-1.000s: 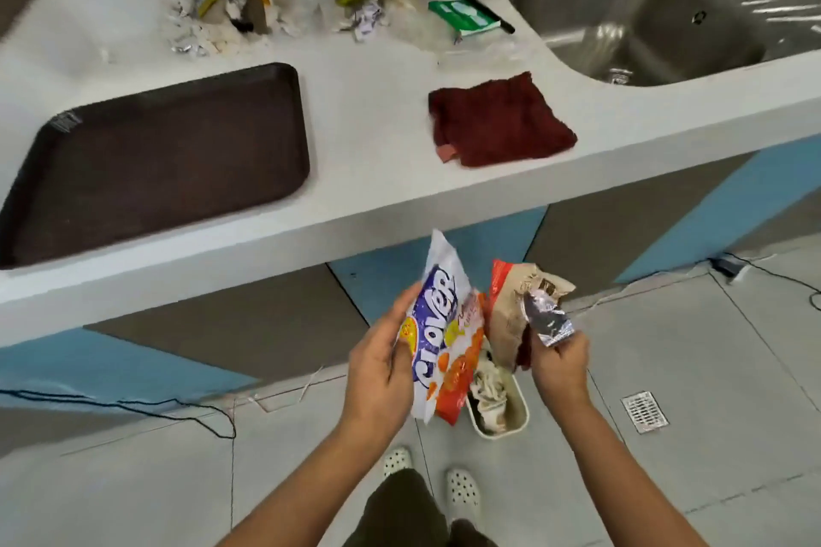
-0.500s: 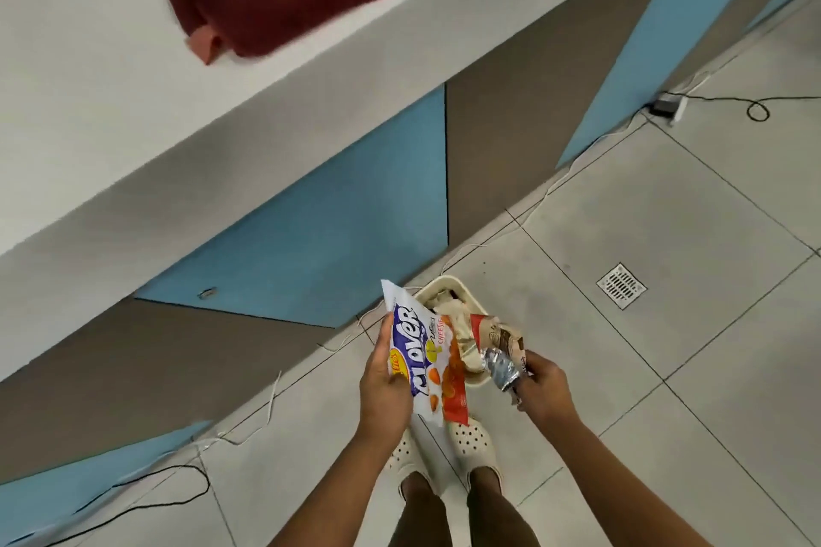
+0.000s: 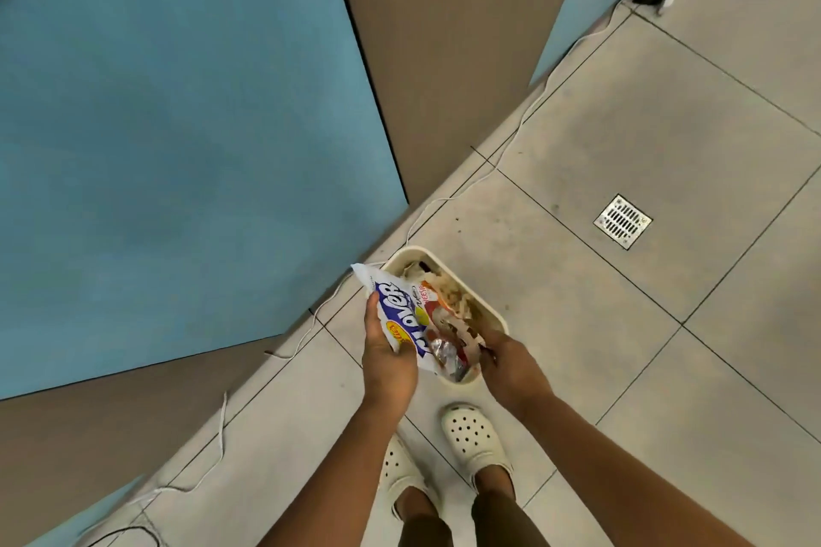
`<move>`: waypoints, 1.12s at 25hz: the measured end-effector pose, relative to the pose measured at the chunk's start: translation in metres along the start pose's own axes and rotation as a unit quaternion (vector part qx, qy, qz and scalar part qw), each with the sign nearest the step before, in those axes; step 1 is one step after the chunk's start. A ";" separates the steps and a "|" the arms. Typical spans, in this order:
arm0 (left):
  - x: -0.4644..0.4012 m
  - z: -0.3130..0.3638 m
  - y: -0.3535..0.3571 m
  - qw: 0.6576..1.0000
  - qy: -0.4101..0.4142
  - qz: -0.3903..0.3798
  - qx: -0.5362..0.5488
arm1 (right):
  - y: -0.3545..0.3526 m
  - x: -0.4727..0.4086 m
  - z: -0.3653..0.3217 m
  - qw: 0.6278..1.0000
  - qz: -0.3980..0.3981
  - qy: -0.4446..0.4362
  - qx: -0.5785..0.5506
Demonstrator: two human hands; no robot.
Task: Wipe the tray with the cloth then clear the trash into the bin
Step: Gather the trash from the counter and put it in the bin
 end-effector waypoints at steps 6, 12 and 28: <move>-0.048 -0.041 0.023 0.995 -0.052 -0.056 -0.061 | 0.037 -0.042 0.012 0.998 -0.019 -0.014 0.050; -0.088 -0.064 0.037 0.943 -0.023 -0.120 -0.309 | 0.086 -0.065 0.037 0.984 -0.159 0.012 0.082; -0.170 -0.059 0.012 0.890 0.119 -0.024 -0.440 | 0.150 -0.139 0.070 0.882 -0.181 -0.017 0.436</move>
Point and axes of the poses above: each hand's wrist, its own x-axis away from the middle knuckle, its own y-axis out of the palm, z = x × y, the point moved 8 cm from there along -x, towards the middle knuckle, and after that the axes turned 3 degrees about -y, right-handed, at the moved point
